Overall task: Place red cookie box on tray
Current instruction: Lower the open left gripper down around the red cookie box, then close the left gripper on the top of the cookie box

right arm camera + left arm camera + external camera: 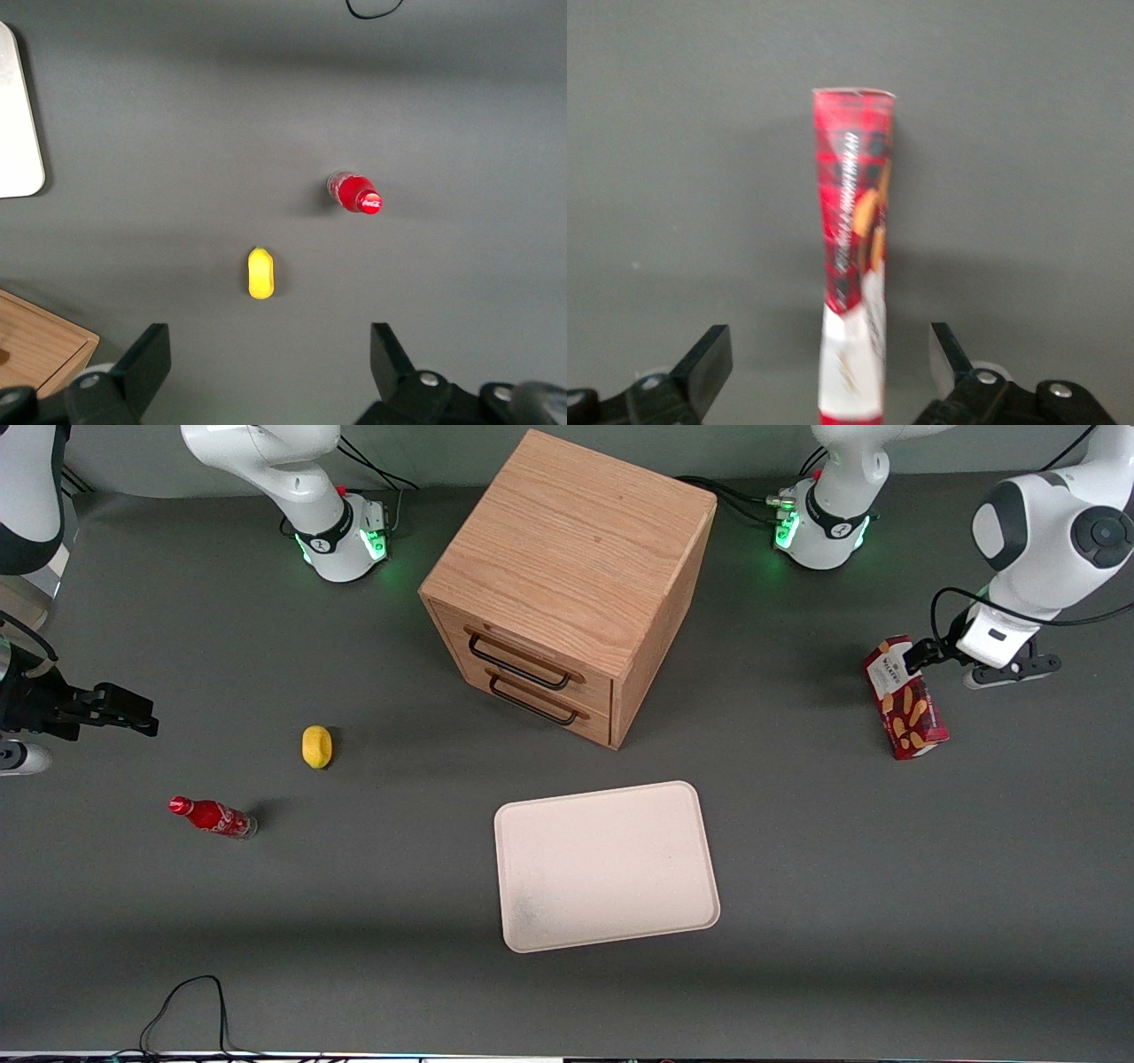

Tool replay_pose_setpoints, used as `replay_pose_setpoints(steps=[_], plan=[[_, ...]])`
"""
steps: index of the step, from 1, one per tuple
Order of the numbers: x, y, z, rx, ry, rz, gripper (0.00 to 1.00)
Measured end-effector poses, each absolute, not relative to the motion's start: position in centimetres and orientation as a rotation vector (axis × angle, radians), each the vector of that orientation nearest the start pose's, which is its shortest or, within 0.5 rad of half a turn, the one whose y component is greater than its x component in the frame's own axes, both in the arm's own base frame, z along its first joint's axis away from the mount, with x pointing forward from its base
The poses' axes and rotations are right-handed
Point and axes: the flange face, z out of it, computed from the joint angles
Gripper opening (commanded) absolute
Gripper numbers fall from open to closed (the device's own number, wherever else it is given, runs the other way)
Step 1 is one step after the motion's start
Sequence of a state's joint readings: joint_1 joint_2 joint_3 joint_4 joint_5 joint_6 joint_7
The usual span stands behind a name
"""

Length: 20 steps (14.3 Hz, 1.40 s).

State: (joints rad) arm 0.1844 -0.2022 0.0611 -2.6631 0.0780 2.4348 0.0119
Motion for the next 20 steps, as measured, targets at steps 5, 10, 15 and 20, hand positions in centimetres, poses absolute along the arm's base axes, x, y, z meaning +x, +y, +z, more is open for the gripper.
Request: replay_pose_setpoints(steps=[5,10,15,20], plan=[[40.0,11.4,25.6,-3.097,-0.281,0.077,0.99],[40.2,11.2,25.6,-3.098,-0.279,0.075,0.99],[40.6,9.5,25.3,-3.132,-0.306,0.077,0.99],[40.9,9.2,24.7,-3.133,-0.305,0.074,0.96]])
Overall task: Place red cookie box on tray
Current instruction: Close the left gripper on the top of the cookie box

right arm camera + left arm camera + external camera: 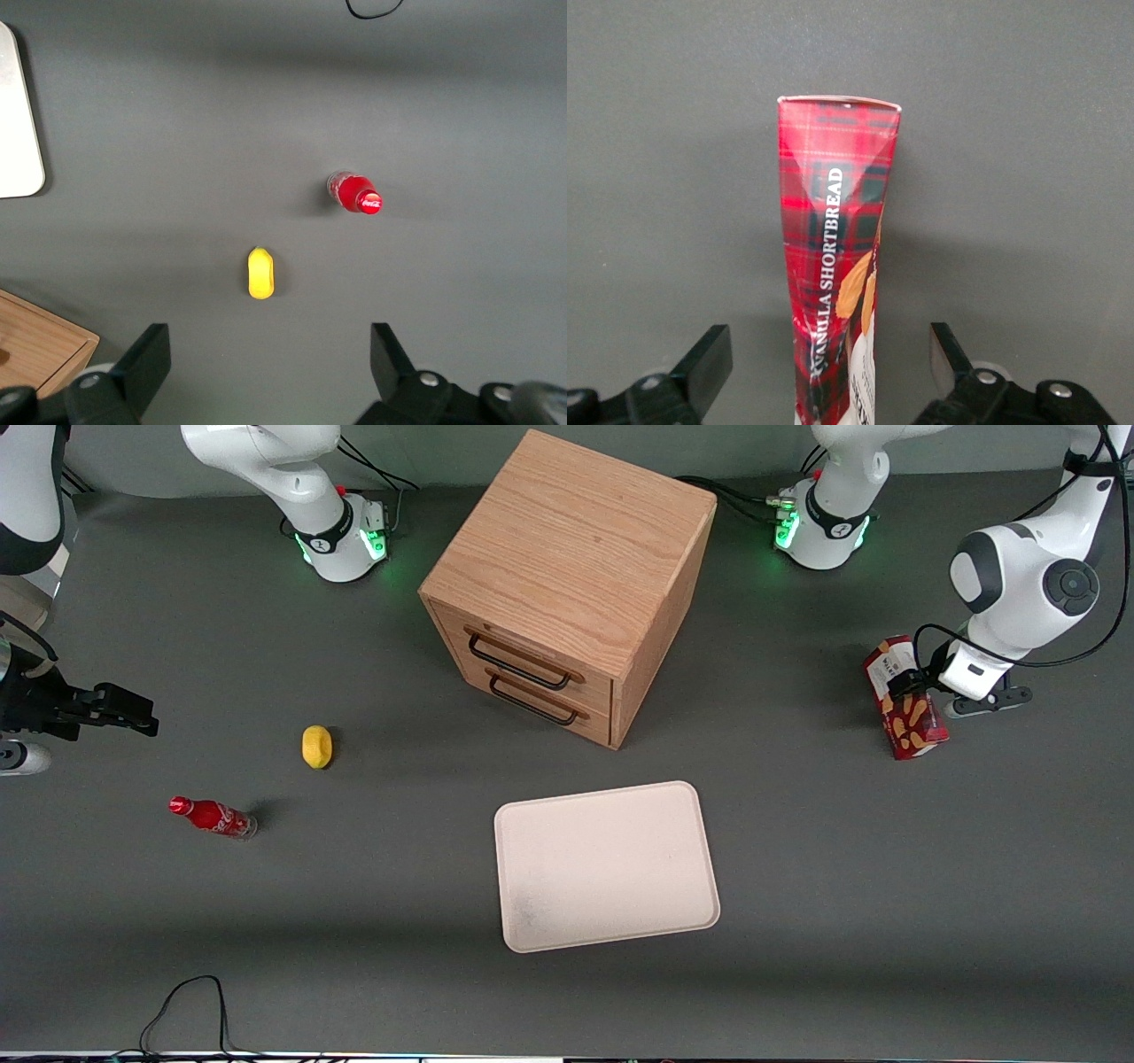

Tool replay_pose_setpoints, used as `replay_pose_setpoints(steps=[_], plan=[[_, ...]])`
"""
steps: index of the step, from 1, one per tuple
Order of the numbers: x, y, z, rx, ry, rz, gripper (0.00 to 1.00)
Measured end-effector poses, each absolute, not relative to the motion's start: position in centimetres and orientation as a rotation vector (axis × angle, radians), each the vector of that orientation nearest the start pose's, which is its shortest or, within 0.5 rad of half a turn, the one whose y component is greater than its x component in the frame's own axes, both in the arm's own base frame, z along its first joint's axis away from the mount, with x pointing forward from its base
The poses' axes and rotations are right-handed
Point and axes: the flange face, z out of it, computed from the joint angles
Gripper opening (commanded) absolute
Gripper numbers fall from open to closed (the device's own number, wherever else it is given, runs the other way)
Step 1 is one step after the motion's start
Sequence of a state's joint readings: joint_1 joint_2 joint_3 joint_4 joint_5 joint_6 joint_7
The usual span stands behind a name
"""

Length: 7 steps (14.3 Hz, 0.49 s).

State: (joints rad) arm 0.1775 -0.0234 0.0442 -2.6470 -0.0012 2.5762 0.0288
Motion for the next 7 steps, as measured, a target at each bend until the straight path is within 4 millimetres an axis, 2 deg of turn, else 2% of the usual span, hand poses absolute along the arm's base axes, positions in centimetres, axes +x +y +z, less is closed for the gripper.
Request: replay_pose_setpoints(steps=[1,2,7], plan=[[40.97,9.23,24.59,-3.133,-0.305,0.071,0.14],[41.01,9.24,24.52,-3.133,-0.304,0.067,0.00],[41.27,9.29,24.63,-3.132,-0.291,0.030,0.00]])
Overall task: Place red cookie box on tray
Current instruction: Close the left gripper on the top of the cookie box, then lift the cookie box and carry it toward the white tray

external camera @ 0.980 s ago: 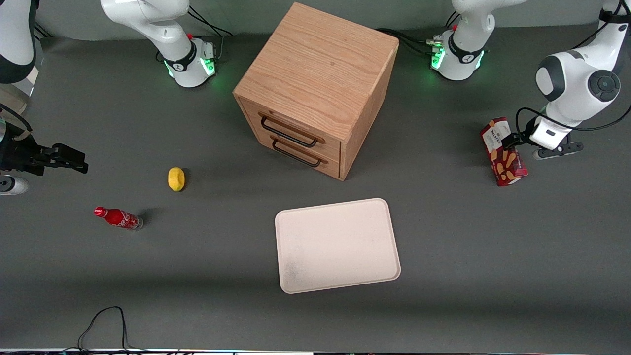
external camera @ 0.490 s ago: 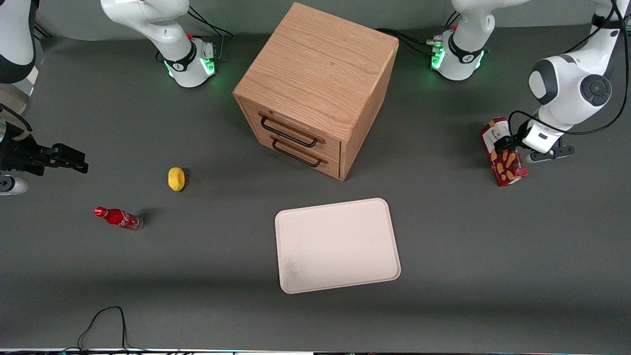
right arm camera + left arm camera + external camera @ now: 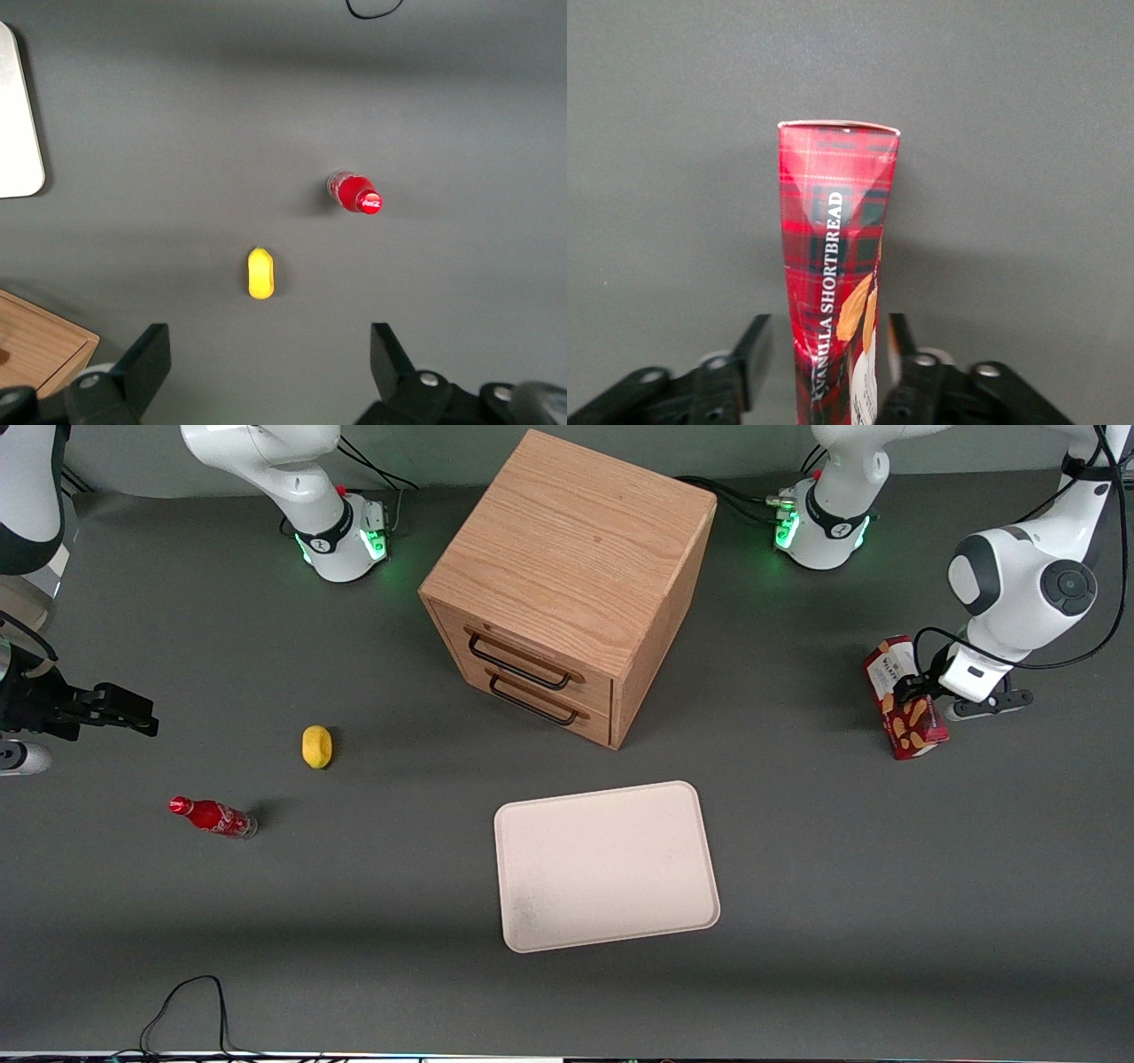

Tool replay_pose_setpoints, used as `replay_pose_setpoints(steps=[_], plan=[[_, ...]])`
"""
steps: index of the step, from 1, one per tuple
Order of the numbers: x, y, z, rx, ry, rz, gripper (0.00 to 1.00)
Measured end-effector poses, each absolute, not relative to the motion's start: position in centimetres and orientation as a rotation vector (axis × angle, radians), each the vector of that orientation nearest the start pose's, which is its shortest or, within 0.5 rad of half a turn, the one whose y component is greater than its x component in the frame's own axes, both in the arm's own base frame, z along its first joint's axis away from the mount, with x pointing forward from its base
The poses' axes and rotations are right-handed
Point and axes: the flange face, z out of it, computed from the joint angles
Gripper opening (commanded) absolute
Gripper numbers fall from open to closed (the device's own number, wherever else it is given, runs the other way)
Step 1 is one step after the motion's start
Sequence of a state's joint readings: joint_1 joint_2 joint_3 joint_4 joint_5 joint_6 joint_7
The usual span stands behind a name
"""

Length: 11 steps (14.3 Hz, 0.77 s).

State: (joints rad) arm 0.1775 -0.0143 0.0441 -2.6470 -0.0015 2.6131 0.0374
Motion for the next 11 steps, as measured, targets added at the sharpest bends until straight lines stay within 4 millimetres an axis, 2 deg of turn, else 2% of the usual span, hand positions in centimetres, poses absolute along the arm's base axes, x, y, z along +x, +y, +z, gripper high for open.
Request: replay_pose_setpoints(steps=[11], plan=[[41.36,9.29,24.72,-3.134,-0.285,0.048,0.00]])
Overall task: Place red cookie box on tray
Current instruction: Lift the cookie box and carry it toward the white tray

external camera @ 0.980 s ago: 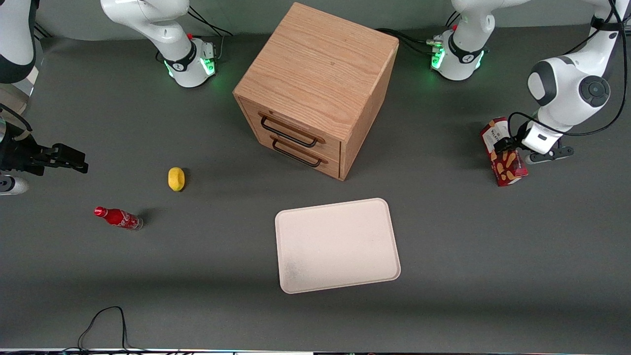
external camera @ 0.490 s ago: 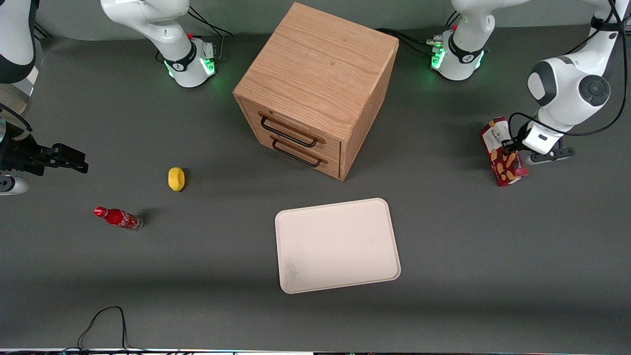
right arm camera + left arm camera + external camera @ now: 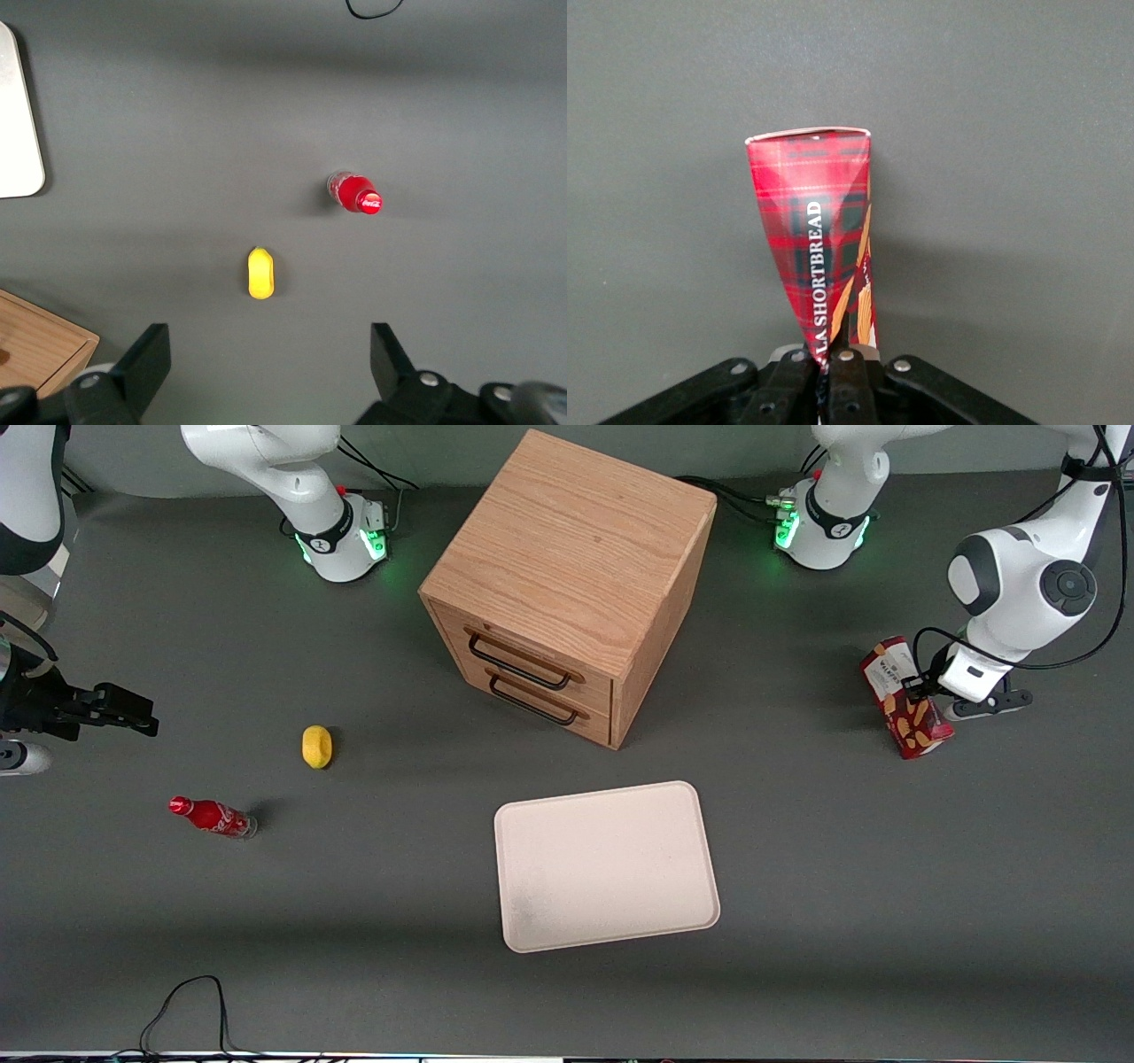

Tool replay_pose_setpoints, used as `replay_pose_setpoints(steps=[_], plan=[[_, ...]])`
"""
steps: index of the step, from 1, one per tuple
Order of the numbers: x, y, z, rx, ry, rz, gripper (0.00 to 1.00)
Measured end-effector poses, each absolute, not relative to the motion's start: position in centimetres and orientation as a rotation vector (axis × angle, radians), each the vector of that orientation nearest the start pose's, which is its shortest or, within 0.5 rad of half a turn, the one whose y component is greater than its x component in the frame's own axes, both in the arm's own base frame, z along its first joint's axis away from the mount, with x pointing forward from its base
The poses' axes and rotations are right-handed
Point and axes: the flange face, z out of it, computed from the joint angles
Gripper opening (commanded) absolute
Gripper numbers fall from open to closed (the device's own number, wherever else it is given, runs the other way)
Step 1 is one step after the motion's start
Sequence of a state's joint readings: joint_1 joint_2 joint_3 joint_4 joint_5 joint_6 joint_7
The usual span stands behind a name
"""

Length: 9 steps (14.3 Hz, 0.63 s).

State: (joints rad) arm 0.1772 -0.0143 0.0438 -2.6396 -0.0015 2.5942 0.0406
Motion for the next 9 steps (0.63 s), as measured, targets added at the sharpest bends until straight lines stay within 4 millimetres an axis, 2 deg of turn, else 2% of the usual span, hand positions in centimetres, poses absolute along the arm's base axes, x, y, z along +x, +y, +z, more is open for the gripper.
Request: replay_pose_setpoints(steps=[2,4,6,9], plan=[[42.1,9.5,26.1,-3.139,-0.285,0.128,0.00],[43.8,9.8,30.4,-3.144,-0.285,0.248,0.00],[45.4,10.2,37.0,-3.146,-0.283,0.317,0.00],[46.9,10.6,47.8,-3.146,-0.278,0.340,0.00]])
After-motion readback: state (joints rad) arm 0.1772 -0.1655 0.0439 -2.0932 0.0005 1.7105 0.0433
